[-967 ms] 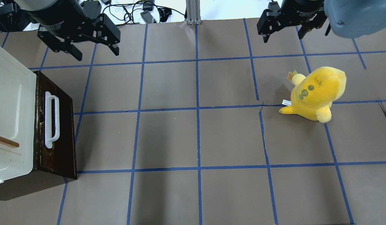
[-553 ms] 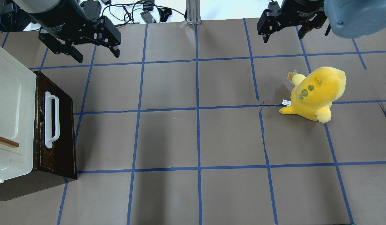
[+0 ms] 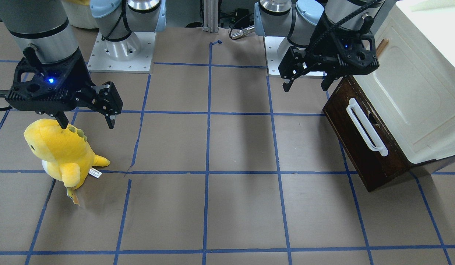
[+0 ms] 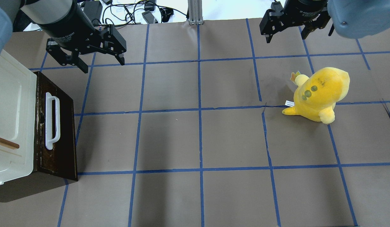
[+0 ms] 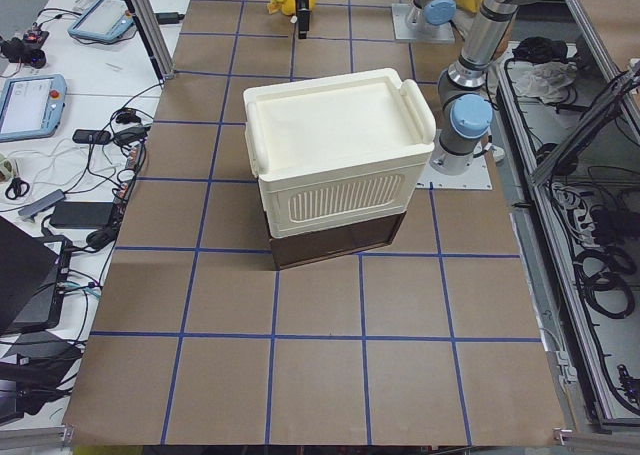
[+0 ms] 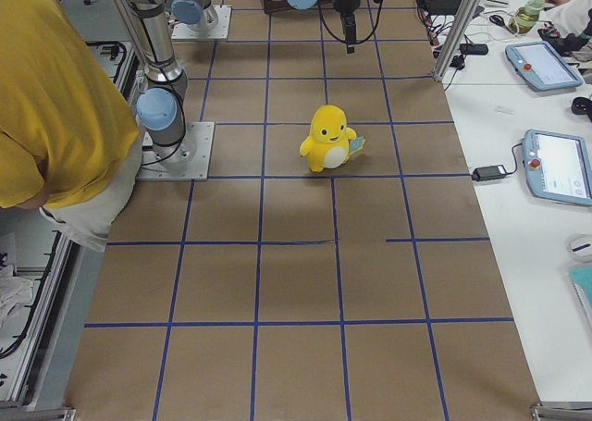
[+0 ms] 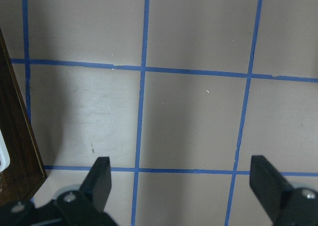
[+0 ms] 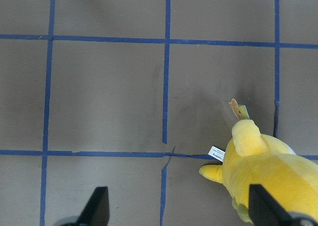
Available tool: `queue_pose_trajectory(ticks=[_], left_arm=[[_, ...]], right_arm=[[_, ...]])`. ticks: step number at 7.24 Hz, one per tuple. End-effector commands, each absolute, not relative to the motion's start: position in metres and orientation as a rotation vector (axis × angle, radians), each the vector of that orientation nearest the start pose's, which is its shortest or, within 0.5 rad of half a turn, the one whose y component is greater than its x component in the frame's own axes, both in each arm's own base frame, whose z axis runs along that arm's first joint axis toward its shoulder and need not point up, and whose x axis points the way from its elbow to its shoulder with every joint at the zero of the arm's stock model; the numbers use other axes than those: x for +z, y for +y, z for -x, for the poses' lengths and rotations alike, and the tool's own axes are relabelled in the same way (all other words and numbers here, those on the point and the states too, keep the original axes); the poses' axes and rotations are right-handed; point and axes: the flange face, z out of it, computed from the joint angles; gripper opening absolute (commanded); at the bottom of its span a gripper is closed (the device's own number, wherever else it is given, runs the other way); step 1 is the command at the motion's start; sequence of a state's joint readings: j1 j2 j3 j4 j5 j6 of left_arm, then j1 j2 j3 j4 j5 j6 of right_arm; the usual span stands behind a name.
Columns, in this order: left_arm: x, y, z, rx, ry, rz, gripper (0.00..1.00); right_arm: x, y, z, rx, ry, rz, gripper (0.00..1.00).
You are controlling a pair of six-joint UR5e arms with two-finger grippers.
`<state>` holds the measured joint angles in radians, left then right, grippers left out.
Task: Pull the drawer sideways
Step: 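Move the left gripper down toward the white handle of the wooden drawer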
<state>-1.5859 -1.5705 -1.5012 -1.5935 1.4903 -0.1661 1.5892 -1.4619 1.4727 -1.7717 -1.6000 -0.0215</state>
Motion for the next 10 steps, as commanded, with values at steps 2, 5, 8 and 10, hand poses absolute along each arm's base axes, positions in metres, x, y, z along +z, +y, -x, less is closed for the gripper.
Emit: queue_pose_trajectory(ticks=[2,5,8,10], left_arm=[[0.415,-0.51,0.171,-0.118,3.057,0.211,1.0],[0.335,-0.516,0.159,0.038,2.646,0.089,1.0],[0.289,-0.511,0.159,0.19,2.22,-0.11,1.0],[0.271,-0.51,0.15,0.28,2.059,-0.193,1.0]], right_arm=[[0.502,-0.552,-0.141,-0.299,3.156,0.059,1.0],[0.502,-0.553,-0.141,-0.301,3.156,0.059,1.0],[0.502,-0.553,-0.141,-0.301,3.156,0.059,1.0],[0.501,-0.552,-0.141,-0.299,3.156,0.059,1.0]])
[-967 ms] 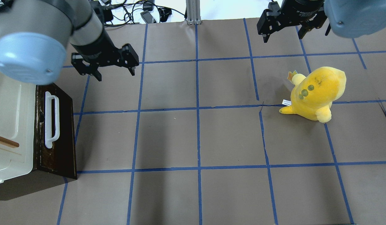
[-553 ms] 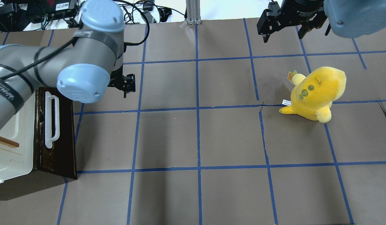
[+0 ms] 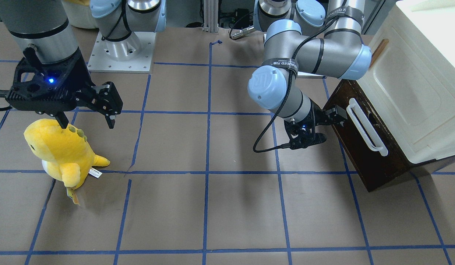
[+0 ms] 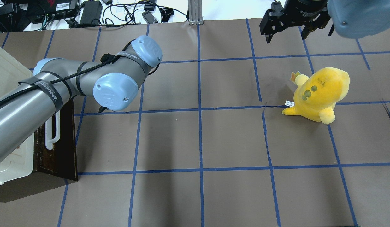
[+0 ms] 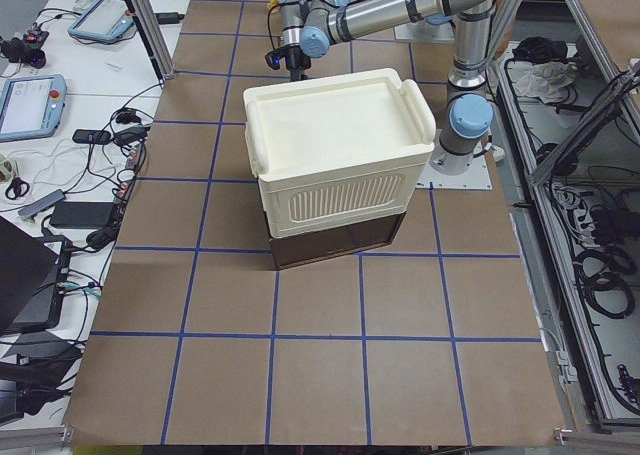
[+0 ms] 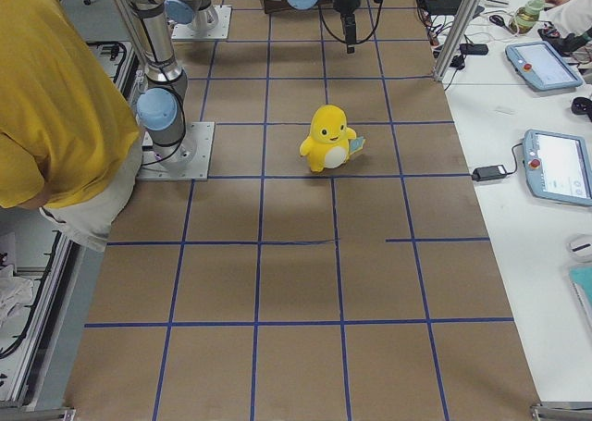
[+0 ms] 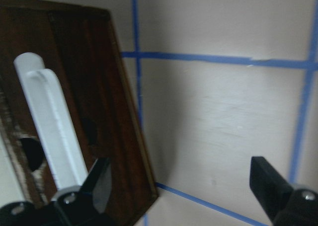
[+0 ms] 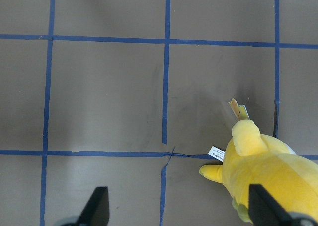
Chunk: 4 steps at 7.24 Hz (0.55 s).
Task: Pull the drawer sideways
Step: 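Move the left gripper down toward the white handle of the wooden drawer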
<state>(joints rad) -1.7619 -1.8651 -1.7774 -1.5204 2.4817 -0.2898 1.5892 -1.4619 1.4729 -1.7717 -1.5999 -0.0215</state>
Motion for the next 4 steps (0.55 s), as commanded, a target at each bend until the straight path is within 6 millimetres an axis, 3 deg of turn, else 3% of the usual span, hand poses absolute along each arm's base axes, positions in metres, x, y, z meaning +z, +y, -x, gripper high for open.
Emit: queue_pose_trajectory(ticks=[1,4], left_arm=[[0.26,-0.514,0.145,0.3,2.037,-0.198,1.0],[0.236,-0.524,0.107,0.396,2.029,-0.137,1.0]], right_arm=[[0.502,-0.552,-0.141,-0.299,3.156,0.059,1.0],[0.502,-0.553,-0.141,-0.301,3.156,0.059,1.0]])
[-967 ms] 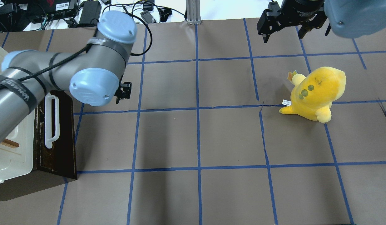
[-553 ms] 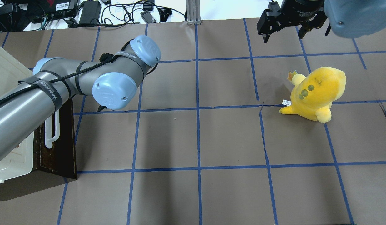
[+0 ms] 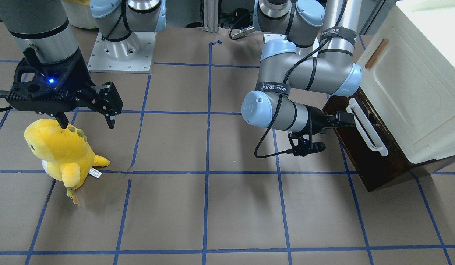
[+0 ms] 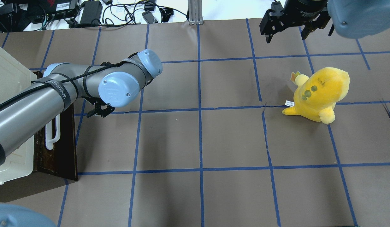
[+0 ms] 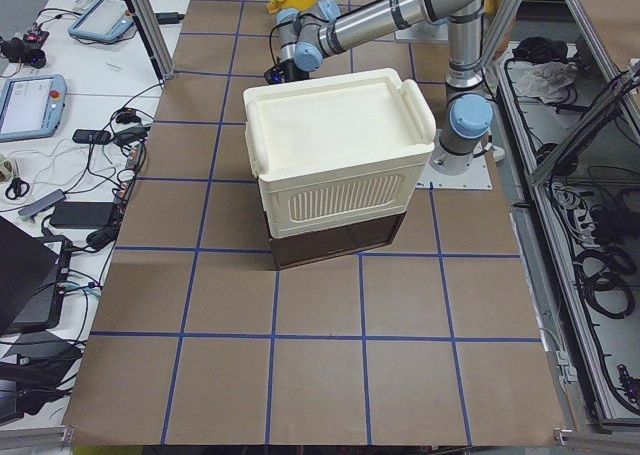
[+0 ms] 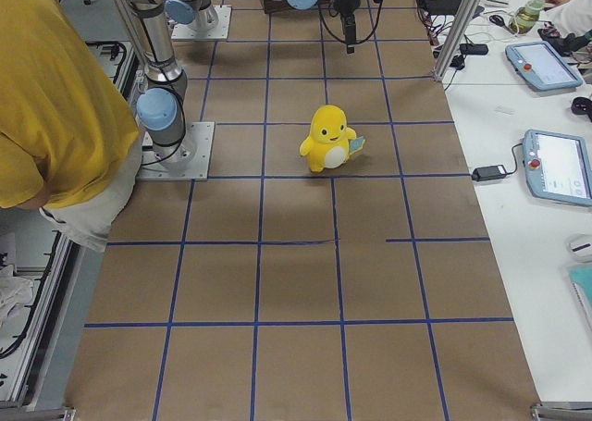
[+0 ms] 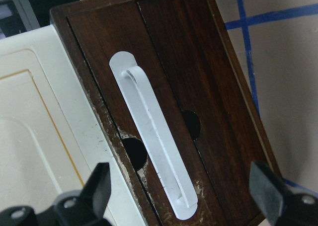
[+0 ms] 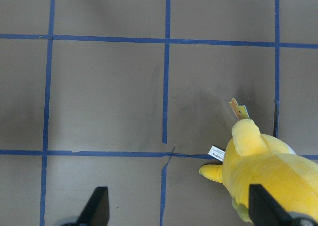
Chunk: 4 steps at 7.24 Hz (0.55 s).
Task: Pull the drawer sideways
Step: 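Move the left gripper down toward the white handle of the wooden drawer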
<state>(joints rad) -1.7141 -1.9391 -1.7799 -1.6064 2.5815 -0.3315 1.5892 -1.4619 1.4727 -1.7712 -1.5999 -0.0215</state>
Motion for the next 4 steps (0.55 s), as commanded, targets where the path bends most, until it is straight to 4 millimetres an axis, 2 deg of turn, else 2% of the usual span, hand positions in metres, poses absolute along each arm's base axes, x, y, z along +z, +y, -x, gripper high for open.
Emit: queue_pose_trajectory(ticks=[1,4], left_arm=[[0.23,-0.525,0.106,0.386,2.023,-0.105,1.0],[0.212,-0.523,0.1,0.363,1.915,-0.063,1.0]], right_arm=[[0.502,-0.553,-0.141,-0.301,3.156,0.059,1.0],[0.502,-0.553,-0.141,-0.301,3.156,0.059,1.0]])
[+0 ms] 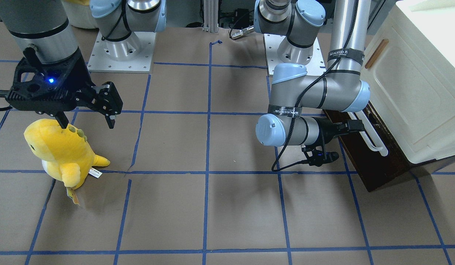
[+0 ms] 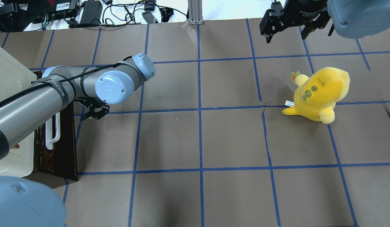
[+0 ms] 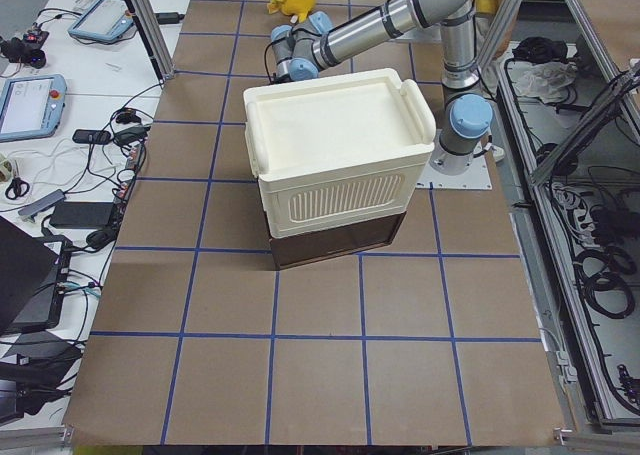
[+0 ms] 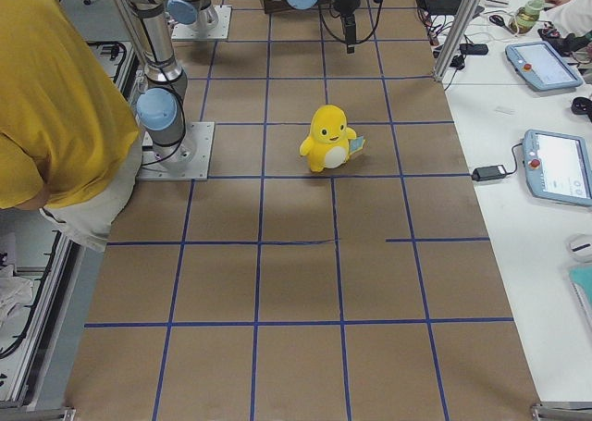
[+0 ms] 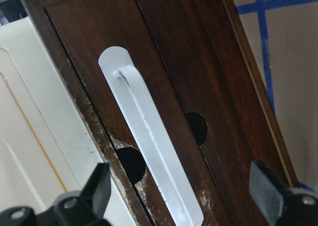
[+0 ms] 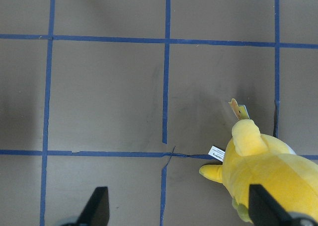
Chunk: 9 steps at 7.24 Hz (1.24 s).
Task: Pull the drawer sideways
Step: 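Move the left gripper down toward the white handle of the wooden drawer, then close the left gripper around the white drawer handle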
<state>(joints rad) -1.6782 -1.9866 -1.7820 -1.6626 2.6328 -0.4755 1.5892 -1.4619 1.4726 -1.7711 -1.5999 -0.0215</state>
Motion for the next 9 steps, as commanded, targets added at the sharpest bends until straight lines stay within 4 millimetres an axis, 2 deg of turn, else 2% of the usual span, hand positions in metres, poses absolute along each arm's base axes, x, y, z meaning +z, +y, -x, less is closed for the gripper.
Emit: queue_pose_trajectory(ticks=[1,2,3,4,5,6,7,8,9], left_arm=[[0.21,-0.525,0.098,0.344,1.859,-0.088,1.0],[0.203,-0.525,0.095,0.354,1.845,-0.095,1.0],[0.194,-0.522,0.083,0.412,1.832,-0.11,1.0],[0.196,-0.522,0.074,0.433,1.796,-0.144,0.98],[0.194,-0.521,0.072,0.442,1.795,-0.144,0.98],[0.194,-0.521,0.072,0.44,1.794,-0.144,0.94],[0.194,-0.521,0.072,0.438,1.795,-0.139,0.89],[0.191,-0.521,0.072,0.423,1.794,-0.119,0.75],[0.192,-0.521,0.072,0.419,1.794,-0.115,0.65]], right_arm=[[0.502,-0.553,-0.141,-0.301,3.156,0.059,1.0],[0.502,-0.552,-0.141,-0.299,3.156,0.059,1.0],[0.502,-0.553,-0.141,-0.301,3.156,0.059,1.0],[0.501,-0.552,-0.141,-0.296,3.156,0.059,1.0],[0.502,-0.553,-0.141,-0.301,3.156,0.059,1.0],[0.502,-0.553,-0.141,-0.301,3.156,0.059,1.0],[0.502,-0.552,-0.141,-0.299,3.156,0.059,1.0],[0.502,-0.553,-0.141,-0.301,3.156,0.059,1.0],[0.502,-0.553,-0.141,-0.301,3.155,0.059,1.0]])
